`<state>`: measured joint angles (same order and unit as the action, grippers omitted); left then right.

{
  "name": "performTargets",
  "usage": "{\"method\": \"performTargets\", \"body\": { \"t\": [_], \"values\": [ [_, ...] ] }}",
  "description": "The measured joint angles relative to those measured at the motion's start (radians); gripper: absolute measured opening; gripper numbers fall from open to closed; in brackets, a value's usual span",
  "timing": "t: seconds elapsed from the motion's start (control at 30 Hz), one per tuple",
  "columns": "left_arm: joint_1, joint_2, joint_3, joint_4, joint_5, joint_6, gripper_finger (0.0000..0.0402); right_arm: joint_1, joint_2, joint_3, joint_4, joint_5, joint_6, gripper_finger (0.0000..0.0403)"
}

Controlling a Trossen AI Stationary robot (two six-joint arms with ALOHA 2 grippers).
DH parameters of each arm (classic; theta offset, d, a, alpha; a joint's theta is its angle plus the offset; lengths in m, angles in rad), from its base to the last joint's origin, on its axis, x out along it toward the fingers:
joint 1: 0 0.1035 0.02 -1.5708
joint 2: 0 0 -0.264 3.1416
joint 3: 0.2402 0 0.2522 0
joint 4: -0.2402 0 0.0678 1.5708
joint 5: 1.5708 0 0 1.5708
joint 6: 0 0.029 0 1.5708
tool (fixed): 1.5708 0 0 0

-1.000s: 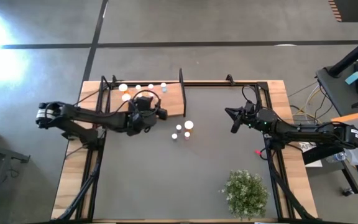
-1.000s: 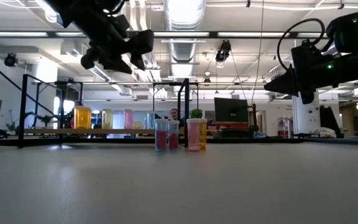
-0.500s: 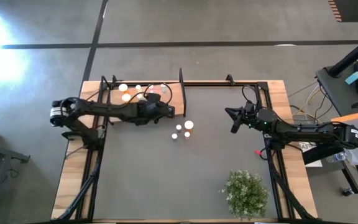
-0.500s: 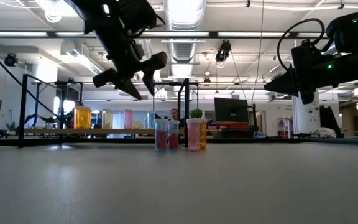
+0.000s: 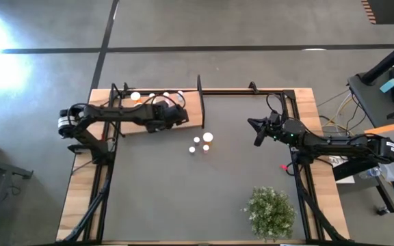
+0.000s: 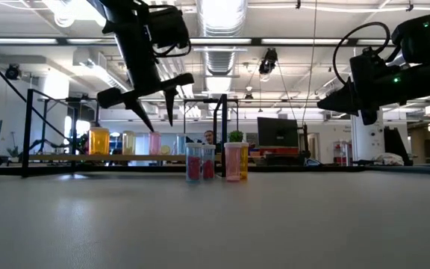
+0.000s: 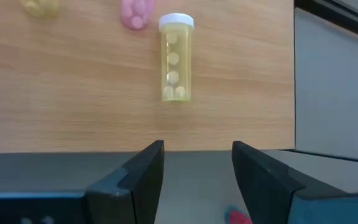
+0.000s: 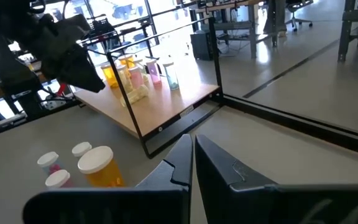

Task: Pick and place medicine bottles onto shelf by color
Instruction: Put the yellow pill bottle on the shelf aligned with the other yellow pill bottle

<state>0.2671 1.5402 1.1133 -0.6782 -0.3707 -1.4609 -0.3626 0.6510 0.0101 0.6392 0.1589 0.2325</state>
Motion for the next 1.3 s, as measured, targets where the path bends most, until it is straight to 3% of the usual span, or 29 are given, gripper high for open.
{"method": "performTargets", "body": {
  "t": [0.5,0.97,1.3],
  "values": [
    [0.088,0.003,0.007,-0.011,0.057,0.0,0.0173,0.0,0.0,0.0,0.0,0.0,0.0,0.0009],
    [0.132,0.177,0.167,-0.116,0.078,0.035,0.0173,0.0,0.0,0.0,0.0,0.0,0.0,0.0009],
    [0.178,0.259,0.204,-0.127,0.076,0.036,0.0173,0.0,0.0,0.0,0.0,0.0,0.0,0.0009]
  ]
}}
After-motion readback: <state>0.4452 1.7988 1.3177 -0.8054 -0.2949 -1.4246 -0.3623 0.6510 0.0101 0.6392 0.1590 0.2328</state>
